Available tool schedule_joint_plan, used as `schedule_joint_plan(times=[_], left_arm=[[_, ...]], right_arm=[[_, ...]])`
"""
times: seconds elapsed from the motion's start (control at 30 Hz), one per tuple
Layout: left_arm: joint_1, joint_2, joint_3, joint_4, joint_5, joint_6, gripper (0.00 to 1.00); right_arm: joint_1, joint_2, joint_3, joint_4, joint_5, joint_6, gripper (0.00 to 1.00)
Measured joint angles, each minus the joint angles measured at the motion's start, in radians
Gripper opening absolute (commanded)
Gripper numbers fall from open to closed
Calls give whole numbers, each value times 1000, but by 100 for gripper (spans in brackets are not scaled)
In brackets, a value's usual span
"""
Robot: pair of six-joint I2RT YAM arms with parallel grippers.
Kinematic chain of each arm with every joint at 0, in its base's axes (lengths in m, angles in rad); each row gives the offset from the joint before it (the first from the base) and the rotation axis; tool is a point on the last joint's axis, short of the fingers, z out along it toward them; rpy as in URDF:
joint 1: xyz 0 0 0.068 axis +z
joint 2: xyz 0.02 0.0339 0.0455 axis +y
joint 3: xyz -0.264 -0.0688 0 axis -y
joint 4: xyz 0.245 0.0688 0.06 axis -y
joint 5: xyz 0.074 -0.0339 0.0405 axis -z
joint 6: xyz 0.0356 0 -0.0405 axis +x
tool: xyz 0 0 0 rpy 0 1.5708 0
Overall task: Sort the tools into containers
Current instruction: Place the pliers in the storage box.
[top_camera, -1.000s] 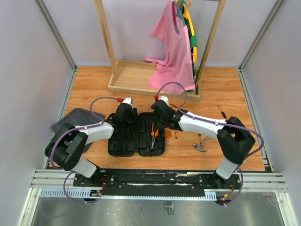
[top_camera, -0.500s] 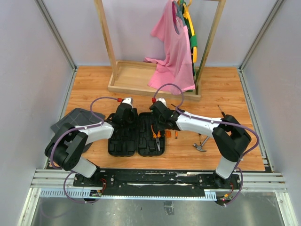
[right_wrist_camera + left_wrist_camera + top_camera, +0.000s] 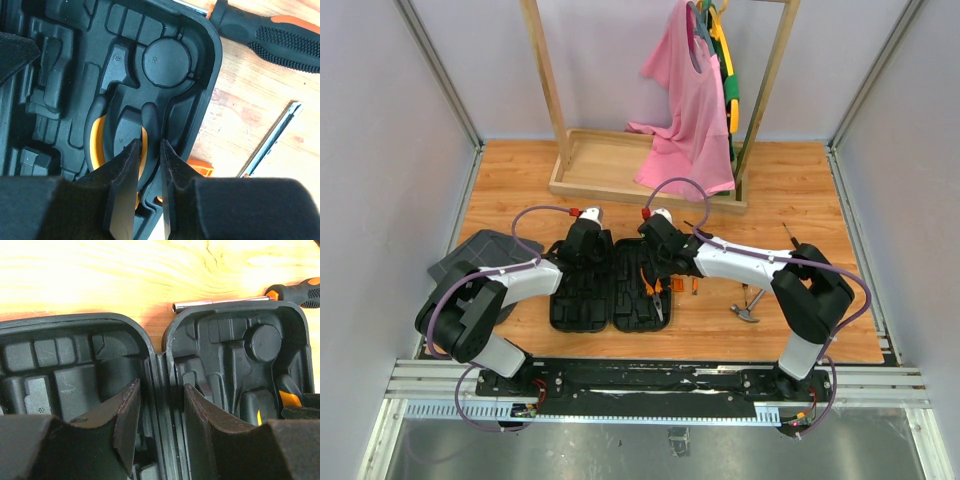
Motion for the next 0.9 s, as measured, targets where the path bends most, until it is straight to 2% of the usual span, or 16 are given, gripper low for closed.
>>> schedule_joint_plan(times=[0.1,0.33,0.4,0.73,0.87,0.9], left_arm=[[0,0,0,0,0,0,42],[0,0,0,0,0,0,42],[0,0,0,0,0,0,41],[0,0,0,0,0,0,41],[0,0,0,0,0,0,41],[0,0,0,0,0,0,41]], right_arm=[[0,0,0,0,0,22,20],[0,-1,-2,-2,6,85,2],[0,-1,-2,-3,11,109,1],[4,-23,-24,-1,66,263,2],[11,-23,-29,0,91,294,12],[13,-23,-30,1,98,299,20]])
